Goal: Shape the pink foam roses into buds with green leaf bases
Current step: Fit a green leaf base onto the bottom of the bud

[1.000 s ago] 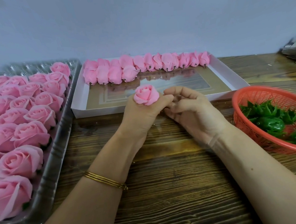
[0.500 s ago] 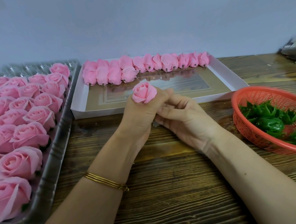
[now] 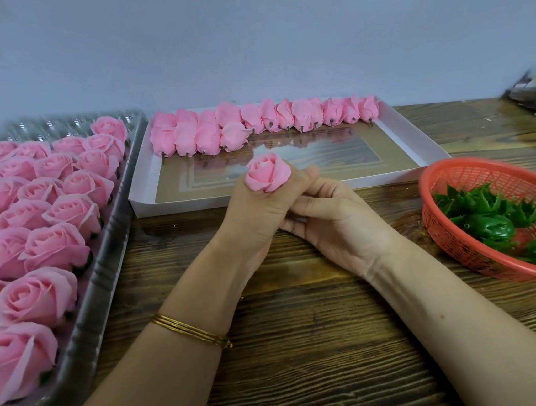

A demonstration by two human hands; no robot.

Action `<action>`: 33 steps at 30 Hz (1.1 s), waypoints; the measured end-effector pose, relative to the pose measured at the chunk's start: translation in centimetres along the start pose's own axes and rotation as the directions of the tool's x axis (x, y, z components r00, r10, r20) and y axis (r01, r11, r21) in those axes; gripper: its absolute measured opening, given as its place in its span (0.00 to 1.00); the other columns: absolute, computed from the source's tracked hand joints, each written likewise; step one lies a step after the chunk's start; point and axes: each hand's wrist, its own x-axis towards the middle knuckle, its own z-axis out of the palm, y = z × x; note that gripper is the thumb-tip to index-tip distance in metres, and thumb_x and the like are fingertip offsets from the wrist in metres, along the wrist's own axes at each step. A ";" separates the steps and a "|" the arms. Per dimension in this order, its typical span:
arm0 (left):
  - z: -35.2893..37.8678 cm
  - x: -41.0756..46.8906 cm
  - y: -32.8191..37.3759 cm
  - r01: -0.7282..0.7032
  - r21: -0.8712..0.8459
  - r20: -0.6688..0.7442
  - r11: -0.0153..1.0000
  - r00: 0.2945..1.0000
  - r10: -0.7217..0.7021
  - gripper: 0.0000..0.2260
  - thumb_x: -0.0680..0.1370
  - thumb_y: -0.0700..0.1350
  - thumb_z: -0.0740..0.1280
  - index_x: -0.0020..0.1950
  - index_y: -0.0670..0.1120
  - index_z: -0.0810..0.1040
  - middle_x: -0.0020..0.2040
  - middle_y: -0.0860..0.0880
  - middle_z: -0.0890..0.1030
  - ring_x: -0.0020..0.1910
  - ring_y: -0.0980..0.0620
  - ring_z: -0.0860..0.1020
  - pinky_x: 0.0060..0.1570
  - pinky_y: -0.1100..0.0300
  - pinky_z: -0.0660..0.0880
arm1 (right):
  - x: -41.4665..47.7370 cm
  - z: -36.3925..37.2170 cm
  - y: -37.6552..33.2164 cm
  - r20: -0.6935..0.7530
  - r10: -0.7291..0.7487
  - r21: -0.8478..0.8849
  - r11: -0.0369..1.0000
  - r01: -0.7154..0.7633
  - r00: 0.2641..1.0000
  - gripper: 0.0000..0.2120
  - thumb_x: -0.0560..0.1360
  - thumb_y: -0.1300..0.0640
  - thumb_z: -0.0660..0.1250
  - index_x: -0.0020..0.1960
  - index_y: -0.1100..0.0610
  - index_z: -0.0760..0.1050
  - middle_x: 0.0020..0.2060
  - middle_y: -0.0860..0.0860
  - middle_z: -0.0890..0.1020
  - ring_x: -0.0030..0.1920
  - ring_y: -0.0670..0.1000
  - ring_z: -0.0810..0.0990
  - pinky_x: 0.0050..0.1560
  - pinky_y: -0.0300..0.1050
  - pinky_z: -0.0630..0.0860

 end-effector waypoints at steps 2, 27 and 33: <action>0.0 0.0 0.0 -0.005 0.008 0.017 1.000 1.000 0.004 0.13 0.72 0.43 0.69 0.28 0.50 0.75 0.29 0.56 0.75 0.33 0.60 0.75 0.34 0.65 0.74 | 0.0 0.0 0.0 0.014 -0.010 0.028 1.000 0.010 1.000 0.19 0.68 0.66 0.66 0.59 0.64 0.77 0.52 0.57 0.83 0.55 0.52 0.81 0.62 0.48 0.76; -0.1 0.2 0.4 0.036 0.007 -0.046 0.999 0.998 -0.036 0.20 0.59 0.47 0.79 0.46 0.47 0.76 0.34 0.57 0.76 0.36 0.60 0.76 0.37 0.66 0.76 | 0.1 0.2 0.0 -0.086 -0.053 0.027 0.998 0.055 0.995 0.20 0.69 0.66 0.64 0.59 0.73 0.73 0.56 0.66 0.78 0.59 0.59 0.77 0.64 0.52 0.74; -1.0 0.7 3.0 0.161 -0.084 -0.113 0.983 0.979 -0.169 0.36 0.64 0.45 0.76 0.70 0.42 0.69 0.57 0.46 0.80 0.53 0.51 0.80 0.60 0.53 0.75 | 0.1 -0.4 -0.6 -0.149 -0.035 0.067 0.997 0.046 0.988 0.10 0.67 0.65 0.67 0.47 0.66 0.79 0.41 0.55 0.82 0.42 0.48 0.81 0.49 0.39 0.79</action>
